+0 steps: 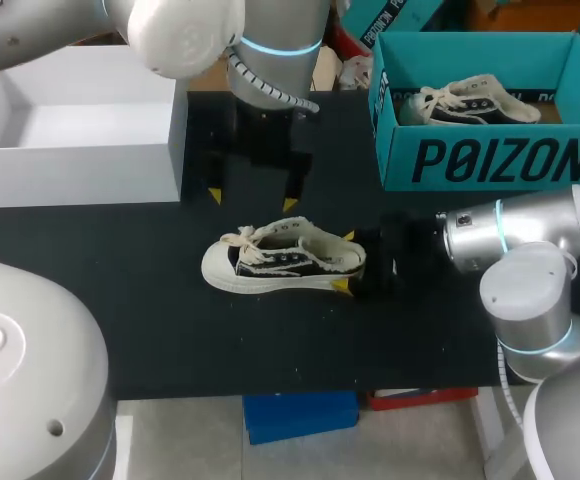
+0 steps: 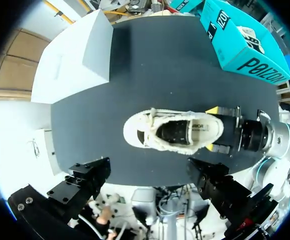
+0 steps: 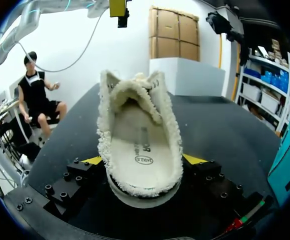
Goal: Take the shoe out of the shoebox, open the shoe tongue, remove and reinsert the insole, then place the shoe into the shoebox
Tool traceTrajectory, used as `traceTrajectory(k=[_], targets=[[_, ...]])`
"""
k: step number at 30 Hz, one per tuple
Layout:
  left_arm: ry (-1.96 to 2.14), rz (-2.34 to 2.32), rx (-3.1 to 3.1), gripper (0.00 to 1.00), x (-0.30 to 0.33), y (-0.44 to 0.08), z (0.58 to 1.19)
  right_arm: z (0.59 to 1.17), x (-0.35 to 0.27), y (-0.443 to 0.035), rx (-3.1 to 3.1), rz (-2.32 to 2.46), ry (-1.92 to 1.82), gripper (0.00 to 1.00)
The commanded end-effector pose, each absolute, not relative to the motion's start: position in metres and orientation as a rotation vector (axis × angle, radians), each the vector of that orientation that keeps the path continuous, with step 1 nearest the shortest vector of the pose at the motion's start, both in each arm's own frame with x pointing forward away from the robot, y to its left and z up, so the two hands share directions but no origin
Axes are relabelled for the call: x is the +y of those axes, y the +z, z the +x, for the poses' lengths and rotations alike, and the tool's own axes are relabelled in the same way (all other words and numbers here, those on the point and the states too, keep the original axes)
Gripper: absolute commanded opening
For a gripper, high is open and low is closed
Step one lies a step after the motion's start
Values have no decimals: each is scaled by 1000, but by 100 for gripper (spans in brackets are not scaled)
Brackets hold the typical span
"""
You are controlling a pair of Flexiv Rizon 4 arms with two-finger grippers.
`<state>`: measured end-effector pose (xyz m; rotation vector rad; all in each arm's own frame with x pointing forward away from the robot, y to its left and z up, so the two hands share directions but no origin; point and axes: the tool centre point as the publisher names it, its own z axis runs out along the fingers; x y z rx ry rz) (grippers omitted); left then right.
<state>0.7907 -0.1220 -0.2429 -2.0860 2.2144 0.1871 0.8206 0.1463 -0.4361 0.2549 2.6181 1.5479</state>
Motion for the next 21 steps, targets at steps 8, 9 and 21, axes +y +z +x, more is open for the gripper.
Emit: traceTrajectory(k=[8, 9, 21], targets=[[161, -1958, 2339, 100, -144, -255, 786, 821, 149, -438, 2618, 259, 1545, 0], [166, -1948, 2303, 100, -147, -256, 785, 821, 149, -438, 2618, 259, 1545, 0], [223, -1915, 2369, 100, -173, -286, 777, 821, 149, -438, 2618, 259, 1545, 0]])
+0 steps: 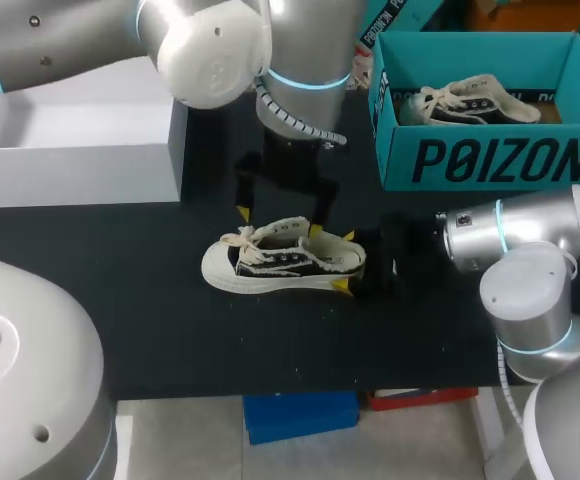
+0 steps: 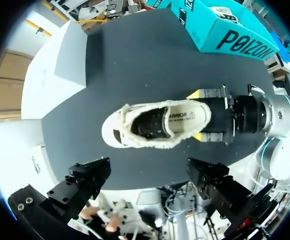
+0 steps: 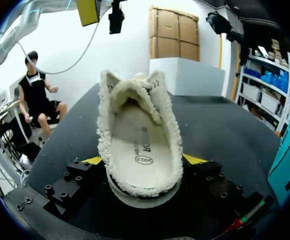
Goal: Take the shoe out of the shoebox, open the shoe tongue, remove and reinsert the insole, then place the shoe into the shoebox
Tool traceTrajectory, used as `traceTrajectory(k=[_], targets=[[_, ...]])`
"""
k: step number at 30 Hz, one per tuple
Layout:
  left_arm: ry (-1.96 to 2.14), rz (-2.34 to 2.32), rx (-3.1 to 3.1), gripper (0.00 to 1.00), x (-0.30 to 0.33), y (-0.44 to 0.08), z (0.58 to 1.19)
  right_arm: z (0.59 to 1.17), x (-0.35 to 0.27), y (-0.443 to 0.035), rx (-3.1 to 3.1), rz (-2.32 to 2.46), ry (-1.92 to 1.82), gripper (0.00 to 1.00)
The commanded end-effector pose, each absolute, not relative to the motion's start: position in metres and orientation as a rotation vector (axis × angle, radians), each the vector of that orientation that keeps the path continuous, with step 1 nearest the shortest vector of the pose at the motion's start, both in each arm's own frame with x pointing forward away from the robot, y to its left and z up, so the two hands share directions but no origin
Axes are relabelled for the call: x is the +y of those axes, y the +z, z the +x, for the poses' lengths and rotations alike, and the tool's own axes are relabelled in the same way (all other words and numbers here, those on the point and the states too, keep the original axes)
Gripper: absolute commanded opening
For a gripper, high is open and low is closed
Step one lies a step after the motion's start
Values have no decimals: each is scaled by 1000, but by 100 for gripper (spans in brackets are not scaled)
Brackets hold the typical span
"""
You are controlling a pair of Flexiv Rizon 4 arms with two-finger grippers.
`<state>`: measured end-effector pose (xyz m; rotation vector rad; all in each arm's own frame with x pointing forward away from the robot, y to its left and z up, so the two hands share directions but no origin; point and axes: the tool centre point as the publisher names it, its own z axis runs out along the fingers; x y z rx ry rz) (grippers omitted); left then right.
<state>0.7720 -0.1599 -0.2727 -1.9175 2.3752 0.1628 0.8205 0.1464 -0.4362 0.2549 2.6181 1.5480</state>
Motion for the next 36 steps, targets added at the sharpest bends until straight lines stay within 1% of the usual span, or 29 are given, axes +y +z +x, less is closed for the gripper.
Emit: traceTrajectory(k=[1, 26, 36], targets=[[217, -1915, 2371, 100, -174, -288, 778, 821, 149, -438, 2618, 259, 1545, 0], [369, -1852, 2319, 100, -198, -355, 797, 821, 149, -438, 2618, 259, 1545, 0], [412, -1870, 2267, 100, -193, -371, 804, 821, 149, -438, 2618, 259, 1545, 0]])
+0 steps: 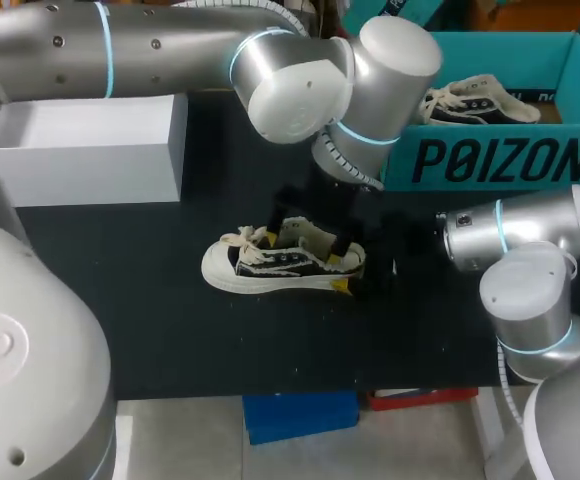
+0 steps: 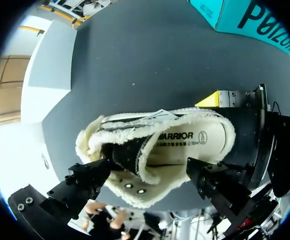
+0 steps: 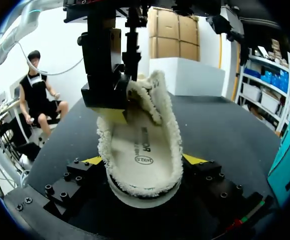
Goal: Take the shoe out of the shoebox, open the shoe tongue, remove and reinsert the insole, then place the shoe into the shoebox
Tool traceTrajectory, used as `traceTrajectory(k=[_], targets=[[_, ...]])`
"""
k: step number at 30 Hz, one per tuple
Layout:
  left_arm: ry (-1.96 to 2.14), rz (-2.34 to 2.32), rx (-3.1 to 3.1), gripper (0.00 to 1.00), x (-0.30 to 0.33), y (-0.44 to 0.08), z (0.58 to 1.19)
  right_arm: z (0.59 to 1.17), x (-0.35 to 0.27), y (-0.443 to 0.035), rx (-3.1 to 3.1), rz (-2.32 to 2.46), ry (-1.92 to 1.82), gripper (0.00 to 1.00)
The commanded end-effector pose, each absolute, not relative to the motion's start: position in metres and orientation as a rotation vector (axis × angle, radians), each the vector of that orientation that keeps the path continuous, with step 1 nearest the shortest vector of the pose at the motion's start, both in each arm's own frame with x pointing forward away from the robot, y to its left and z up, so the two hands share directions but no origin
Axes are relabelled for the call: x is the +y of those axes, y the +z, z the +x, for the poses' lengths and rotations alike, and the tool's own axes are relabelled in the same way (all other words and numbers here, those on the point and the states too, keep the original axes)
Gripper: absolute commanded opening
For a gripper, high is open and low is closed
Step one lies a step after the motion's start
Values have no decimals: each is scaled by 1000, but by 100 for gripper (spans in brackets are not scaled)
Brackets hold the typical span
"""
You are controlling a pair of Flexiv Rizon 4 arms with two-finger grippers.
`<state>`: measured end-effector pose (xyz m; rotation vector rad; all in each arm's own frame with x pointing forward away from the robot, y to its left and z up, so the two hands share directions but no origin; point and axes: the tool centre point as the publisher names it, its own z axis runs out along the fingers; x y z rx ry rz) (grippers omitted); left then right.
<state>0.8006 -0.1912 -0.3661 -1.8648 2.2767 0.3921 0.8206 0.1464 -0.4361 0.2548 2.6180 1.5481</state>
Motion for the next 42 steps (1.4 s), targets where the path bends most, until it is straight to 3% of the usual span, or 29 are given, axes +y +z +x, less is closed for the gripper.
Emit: traceTrajectory(k=[1, 18, 19, 20, 21, 25, 29, 32, 42], targets=[[413, -1865, 2260, 100, -192, -372, 804, 821, 149, -438, 2618, 259, 1545, 0], [541, -1784, 2226, 100, -179, -376, 810, 821, 149, -438, 2618, 259, 1545, 0], [542, -1781, 2226, 83, -179, -376, 810, 821, 149, -438, 2618, 259, 1545, 0], [546, -1777, 2221, 57, -180, -376, 810, 821, 149, -438, 2618, 259, 1545, 0], [549, -1769, 2222, 46, -179, -376, 811, 821, 149, -438, 2618, 259, 1545, 0], [553, -1753, 2236, 39, -180, -377, 812, 821, 149, -438, 2618, 259, 1545, 0], [569, -1729, 2232, 21, -179, -376, 813, 821, 149, -438, 2618, 259, 1545, 0], [575, -1706, 2240, 0, -178, -376, 814, 821, 149, -438, 2618, 259, 1545, 0], [547, -1721, 2339, 0, -175, -368, 812, 821, 149, -438, 2618, 259, 1545, 0]])
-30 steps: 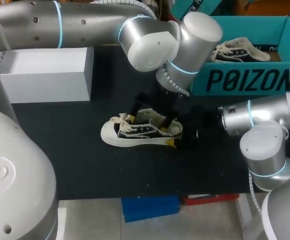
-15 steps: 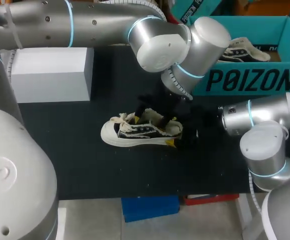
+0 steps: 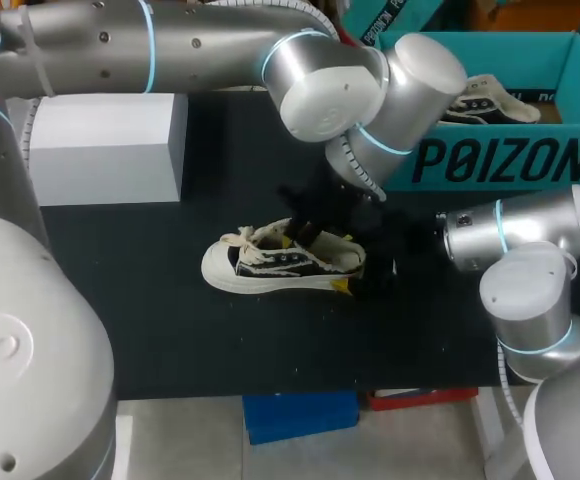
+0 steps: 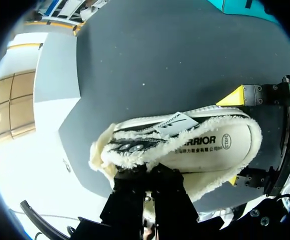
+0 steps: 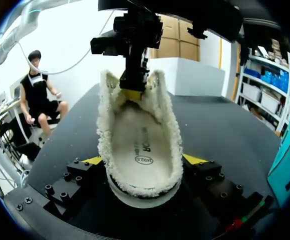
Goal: Take the shoe out of the shoebox, open the shoe tongue, remove and reinsert the insole, then place the shoe into the shoebox
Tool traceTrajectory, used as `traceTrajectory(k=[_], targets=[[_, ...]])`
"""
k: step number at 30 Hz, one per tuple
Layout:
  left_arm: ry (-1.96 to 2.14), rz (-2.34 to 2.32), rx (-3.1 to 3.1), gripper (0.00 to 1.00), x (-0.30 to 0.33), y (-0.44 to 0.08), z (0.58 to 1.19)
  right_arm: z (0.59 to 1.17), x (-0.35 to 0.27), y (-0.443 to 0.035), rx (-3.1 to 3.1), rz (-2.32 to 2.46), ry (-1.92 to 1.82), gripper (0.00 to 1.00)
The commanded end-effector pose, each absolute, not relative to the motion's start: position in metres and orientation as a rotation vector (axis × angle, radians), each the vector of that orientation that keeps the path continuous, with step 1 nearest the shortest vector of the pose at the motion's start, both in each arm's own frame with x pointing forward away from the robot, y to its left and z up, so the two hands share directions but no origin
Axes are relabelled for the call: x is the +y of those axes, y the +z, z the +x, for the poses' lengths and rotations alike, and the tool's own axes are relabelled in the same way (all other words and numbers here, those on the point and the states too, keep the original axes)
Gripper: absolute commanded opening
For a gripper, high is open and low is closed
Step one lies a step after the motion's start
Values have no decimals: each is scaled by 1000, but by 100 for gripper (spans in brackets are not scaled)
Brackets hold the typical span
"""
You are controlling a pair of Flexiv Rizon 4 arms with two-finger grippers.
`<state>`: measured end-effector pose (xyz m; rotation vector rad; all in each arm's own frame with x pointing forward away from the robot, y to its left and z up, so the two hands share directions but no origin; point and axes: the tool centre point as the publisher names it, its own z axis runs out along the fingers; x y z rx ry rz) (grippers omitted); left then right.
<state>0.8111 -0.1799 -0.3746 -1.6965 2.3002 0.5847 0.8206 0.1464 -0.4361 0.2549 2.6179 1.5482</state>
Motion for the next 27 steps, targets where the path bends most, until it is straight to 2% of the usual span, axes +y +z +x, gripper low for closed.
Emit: traceTrajectory(k=[1, 11, 27], targets=[[539, -1721, 2340, 0, -175, -366, 812, 821, 149, -438, 2618, 259, 1545, 0], [423, -1743, 2344, 0, -167, -342, 809, 821, 149, -438, 2618, 259, 1545, 0], [313, -1876, 2246, 0, -116, -324, 796, 821, 149, -438, 2618, 259, 1545, 0]])
